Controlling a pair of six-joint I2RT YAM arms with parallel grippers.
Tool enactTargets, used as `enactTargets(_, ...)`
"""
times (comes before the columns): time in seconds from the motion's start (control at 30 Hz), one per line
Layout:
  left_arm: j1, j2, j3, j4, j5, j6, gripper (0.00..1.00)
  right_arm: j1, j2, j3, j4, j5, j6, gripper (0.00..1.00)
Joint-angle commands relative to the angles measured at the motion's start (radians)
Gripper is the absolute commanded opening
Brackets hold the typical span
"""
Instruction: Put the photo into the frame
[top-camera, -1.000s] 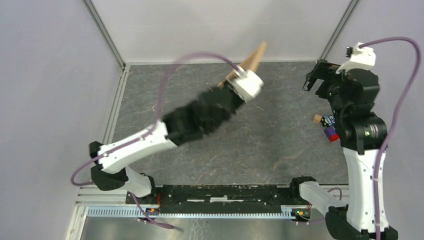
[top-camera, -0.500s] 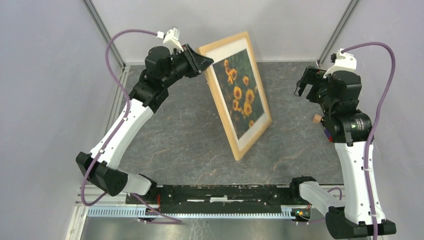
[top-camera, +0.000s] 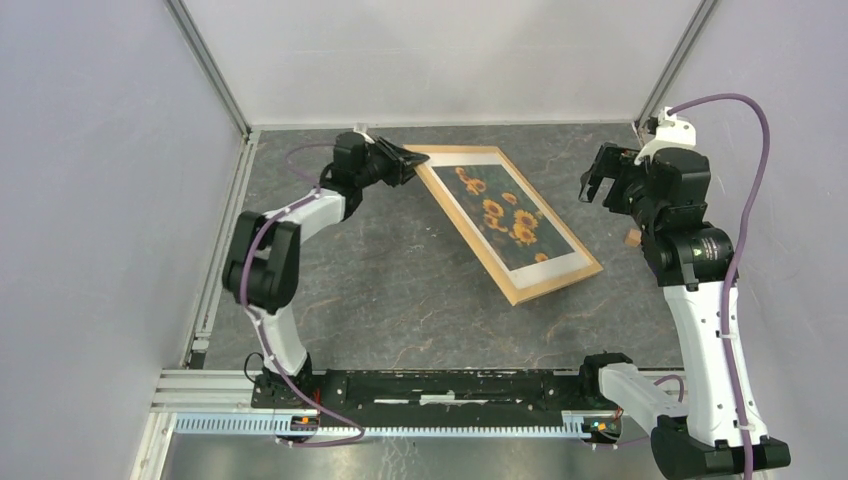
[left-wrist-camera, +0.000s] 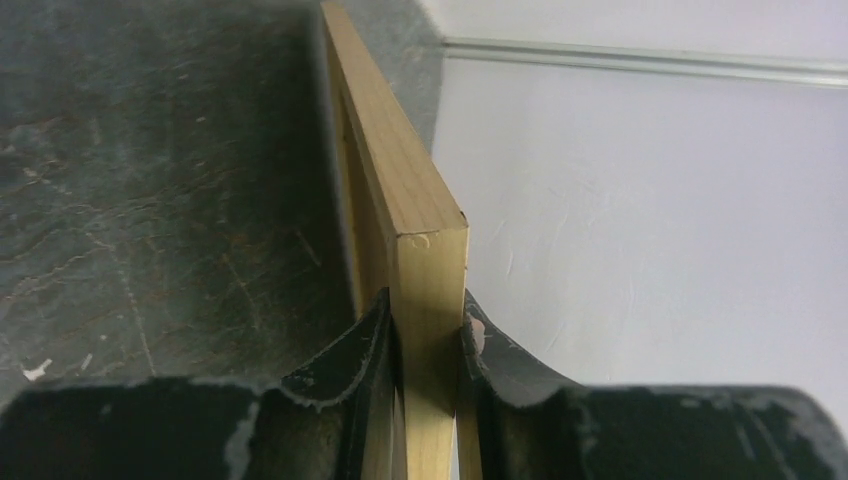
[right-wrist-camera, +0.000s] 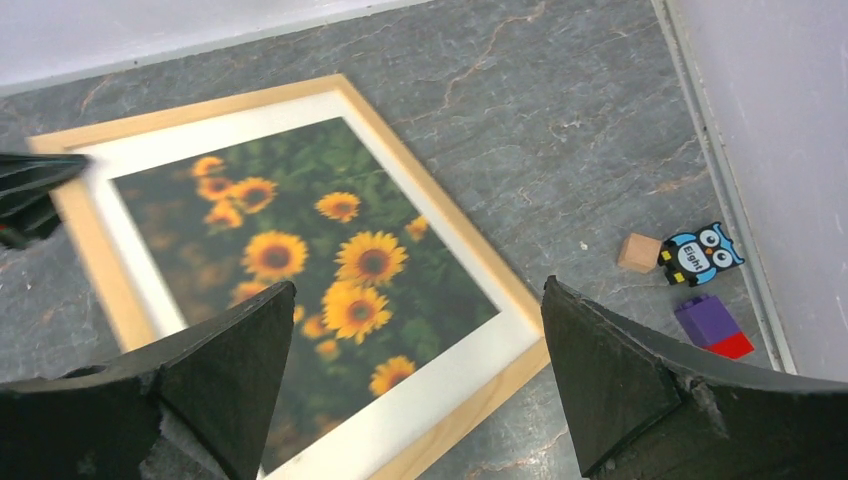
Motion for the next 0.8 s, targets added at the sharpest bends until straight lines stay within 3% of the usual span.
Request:
enactTargets(0.0,-0.033,0.124,0.137,0.173,0.081,-0.112,0.02,0.0,0.002,0.007,-0.007,-0.082,-0.021,0.98)
enactTargets(0.07,-0.036,0.167,0.15,0.155,0.063,-0.089,0.02,0.001,0.005,0.012,-0.03,-0.126,-0.042,0.98)
enactTargets(0.23,-0.027,0.202,0.206,-0.185,-0.021,0.075,0.1,0.001,-0.015,-0.014,-0.043,-0.191,-0.056,0.98)
enactTargets(0.33,-0.021,0.218,0.288,-0.494,-0.088,0.179,0.49,0.0,-0.039,-0.027,-0.036,-0.215,-0.069,0.98)
enactTargets(0.43,-0.021,0.231,0.436,-0.865,-0.191,0.326,0.7,0.0,-0.052,-0.012,-0.042,-0.249,-0.134,0.98)
enactTargets(0.5,-0.022,0.188,0.494,-1.02,-0.304,0.393,0.81,0.001,-0.057,0.013,-0.073,-0.236,-0.176,0.98)
enactTargets(0.67,-0.035,-0.043,0.436,-1.087,-0.503,0.47,0.92,0.006,-0.124,-0.005,-0.039,-0.263,-0.202,0.98)
enactTargets(0.77,-0.098,-0.184,0.438,-1.105,-0.555,0.577,0.92,0.006,-0.18,-0.018,0.029,-0.299,-0.192,0.98)
